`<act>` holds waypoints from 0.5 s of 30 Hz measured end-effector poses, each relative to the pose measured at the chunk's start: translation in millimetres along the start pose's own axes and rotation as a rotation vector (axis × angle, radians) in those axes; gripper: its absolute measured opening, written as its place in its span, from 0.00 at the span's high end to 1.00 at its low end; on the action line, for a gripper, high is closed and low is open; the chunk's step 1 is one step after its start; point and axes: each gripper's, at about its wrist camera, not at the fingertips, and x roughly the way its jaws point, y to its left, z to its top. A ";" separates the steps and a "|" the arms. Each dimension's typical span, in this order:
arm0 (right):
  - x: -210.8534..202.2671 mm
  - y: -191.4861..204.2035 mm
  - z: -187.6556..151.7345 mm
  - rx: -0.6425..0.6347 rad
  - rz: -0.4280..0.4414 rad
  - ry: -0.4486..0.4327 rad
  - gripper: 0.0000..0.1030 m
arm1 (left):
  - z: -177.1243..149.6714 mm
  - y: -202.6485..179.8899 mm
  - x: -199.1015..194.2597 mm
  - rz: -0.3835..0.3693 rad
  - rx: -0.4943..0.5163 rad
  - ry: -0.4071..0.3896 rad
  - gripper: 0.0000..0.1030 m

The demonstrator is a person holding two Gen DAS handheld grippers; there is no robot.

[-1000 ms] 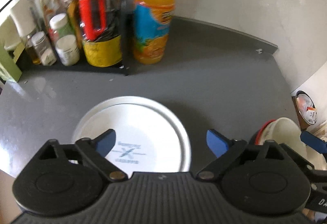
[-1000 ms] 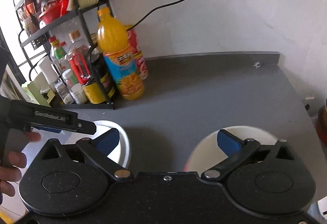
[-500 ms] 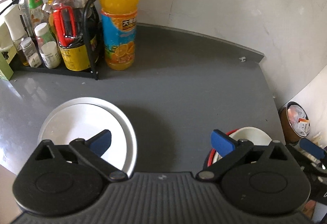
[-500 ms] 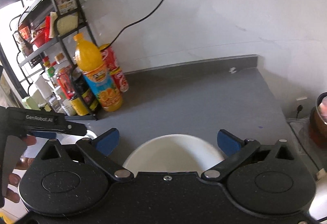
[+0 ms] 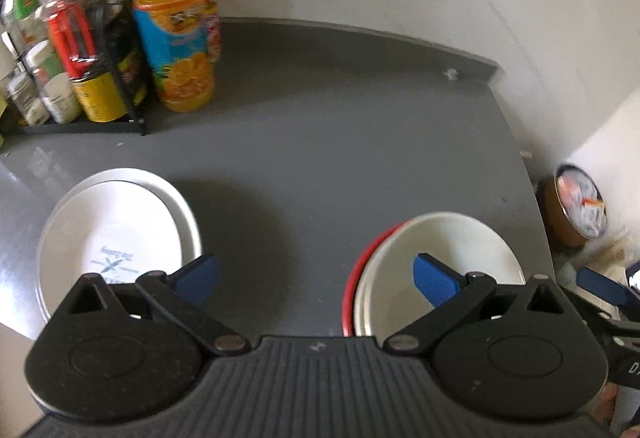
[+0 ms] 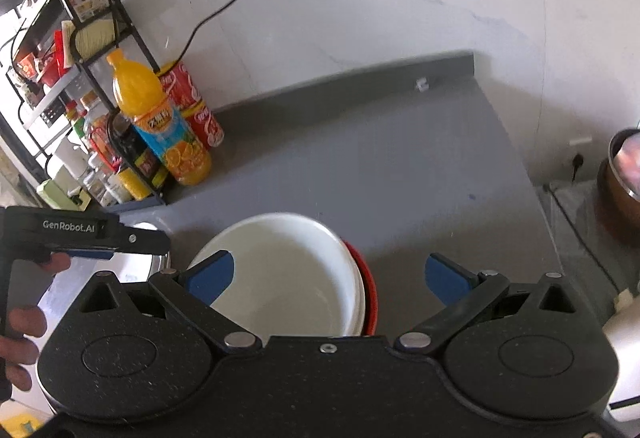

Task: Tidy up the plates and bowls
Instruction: 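Withdraw both grippers and move them to the red bowl stack, then close both grippers on the rim of the red bowl stack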

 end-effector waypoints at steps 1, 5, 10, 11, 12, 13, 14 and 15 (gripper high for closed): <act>1.7 -2.1 -1.9 0.007 0.006 0.011 0.00 | -1.0 -2.9 2.2 0.001 0.002 0.012 0.00; 8.4 -10.1 -8.8 0.040 0.016 0.046 0.00 | -4.3 -7.6 8.7 0.013 -0.043 0.060 0.01; 20.6 -15.3 -14.0 0.078 0.061 0.090 0.02 | -7.0 -16.6 19.0 0.038 -0.011 0.082 0.01; 23.6 -15.0 -14.6 0.077 0.065 0.098 0.03 | -7.1 -17.8 21.7 0.044 -0.001 0.085 0.01; 26.2 -14.4 -15.3 0.077 0.062 0.104 0.07 | -7.5 -18.9 24.2 0.051 0.006 0.088 0.01; 28.9 -13.5 -16.0 0.077 0.044 0.111 0.09 | -7.9 -19.2 26.2 0.057 0.009 0.088 0.01; 32.6 -12.7 -17.0 0.075 0.029 0.124 0.14 | -8.4 -19.6 27.7 0.063 0.015 0.082 0.01; 35.8 -12.7 -18.0 0.078 0.027 0.136 0.16 | -9.2 -20.9 29.6 0.069 0.026 0.076 0.01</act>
